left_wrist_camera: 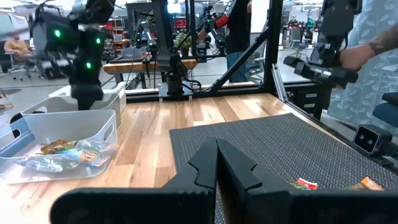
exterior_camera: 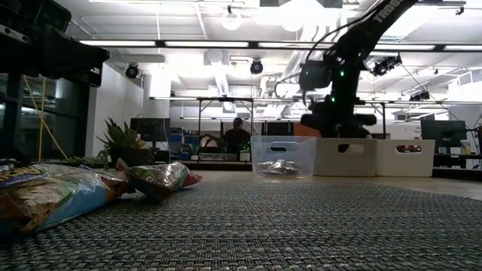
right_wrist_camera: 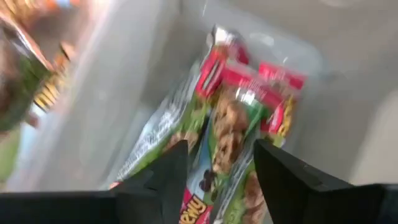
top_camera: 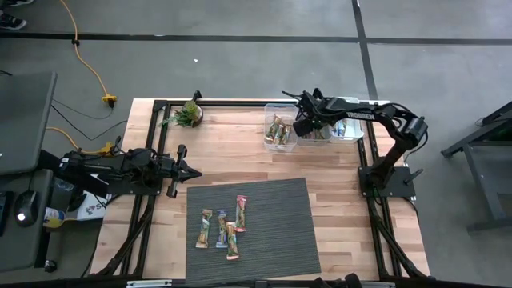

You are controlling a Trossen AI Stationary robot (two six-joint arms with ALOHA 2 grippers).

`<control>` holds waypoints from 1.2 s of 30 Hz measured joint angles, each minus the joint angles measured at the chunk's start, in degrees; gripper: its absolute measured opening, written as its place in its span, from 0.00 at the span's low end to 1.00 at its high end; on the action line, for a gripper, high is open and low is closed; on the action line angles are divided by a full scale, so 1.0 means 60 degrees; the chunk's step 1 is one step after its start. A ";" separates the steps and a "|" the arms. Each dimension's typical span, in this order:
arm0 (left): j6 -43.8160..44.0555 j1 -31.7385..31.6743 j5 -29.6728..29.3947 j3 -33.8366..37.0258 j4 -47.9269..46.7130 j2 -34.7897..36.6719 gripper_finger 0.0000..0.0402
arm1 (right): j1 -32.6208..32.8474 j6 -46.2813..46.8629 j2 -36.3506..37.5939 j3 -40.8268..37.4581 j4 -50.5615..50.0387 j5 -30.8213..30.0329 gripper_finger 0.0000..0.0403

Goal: Pick and place Granola Bars by type
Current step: Put the yellow granola bar into the transparent bin

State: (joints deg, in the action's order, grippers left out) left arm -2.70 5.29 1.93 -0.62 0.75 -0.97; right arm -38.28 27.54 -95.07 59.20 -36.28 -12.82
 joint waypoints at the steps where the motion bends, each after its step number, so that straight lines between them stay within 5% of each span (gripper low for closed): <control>1: 0.0000 -0.0001 0.0002 0.0000 0.0000 0.0000 0.00 | 0.0000 -0.0049 0.0143 0.0084 -0.0037 -0.0116 0.43; 9: 0.0000 -0.0001 0.0003 0.0000 0.0000 -0.0001 0.00 | 0.0000 -0.0520 0.1773 0.0801 -0.0339 -0.0420 0.45; 22: 0.0000 -0.0001 0.0004 0.0000 0.0000 -0.0003 0.00 | 0.0015 -0.0342 0.5602 0.0951 -0.0128 0.2035 0.40; 36: 0.0000 0.0002 0.0004 -0.0001 0.0000 0.0000 0.00 | 0.2155 -0.0107 0.8059 0.0936 -0.0321 0.2496 0.04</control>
State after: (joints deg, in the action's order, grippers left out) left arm -2.70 5.30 1.96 -0.63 0.75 -0.97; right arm -25.35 26.90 -46.71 64.81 -38.21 2.15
